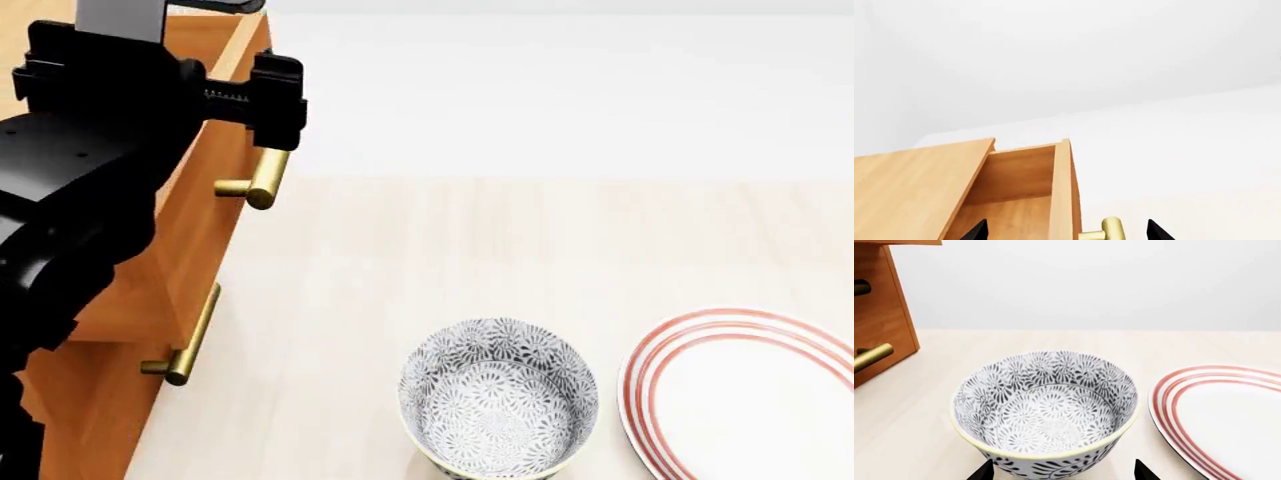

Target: Open the top drawer of the cabinet.

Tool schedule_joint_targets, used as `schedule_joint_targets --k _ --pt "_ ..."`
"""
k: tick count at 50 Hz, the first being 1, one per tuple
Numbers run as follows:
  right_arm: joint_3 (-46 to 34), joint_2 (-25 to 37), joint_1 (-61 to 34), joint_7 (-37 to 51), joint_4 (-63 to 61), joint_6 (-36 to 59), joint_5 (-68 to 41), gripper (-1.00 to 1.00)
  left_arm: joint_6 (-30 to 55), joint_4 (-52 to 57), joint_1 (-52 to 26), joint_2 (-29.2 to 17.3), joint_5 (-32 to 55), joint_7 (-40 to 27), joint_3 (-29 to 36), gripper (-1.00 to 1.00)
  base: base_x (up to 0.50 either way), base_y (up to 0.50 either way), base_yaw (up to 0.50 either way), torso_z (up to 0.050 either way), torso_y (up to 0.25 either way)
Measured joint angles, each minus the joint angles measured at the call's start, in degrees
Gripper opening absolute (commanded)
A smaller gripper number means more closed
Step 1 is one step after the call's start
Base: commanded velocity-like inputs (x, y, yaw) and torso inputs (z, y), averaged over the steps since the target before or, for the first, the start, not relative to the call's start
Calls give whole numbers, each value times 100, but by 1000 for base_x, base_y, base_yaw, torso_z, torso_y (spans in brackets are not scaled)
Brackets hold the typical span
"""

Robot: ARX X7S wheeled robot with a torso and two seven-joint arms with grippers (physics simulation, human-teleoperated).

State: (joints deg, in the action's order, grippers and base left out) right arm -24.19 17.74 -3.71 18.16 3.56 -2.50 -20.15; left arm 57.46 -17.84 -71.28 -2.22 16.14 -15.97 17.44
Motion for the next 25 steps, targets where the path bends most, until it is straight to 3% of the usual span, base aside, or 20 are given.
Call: schedule_joint_targets --k 25 --pt "-23 20 -25 37 12 14 -41 100 329 -308 -192 14 995 -665 -450 100 0 0 0 0 0"
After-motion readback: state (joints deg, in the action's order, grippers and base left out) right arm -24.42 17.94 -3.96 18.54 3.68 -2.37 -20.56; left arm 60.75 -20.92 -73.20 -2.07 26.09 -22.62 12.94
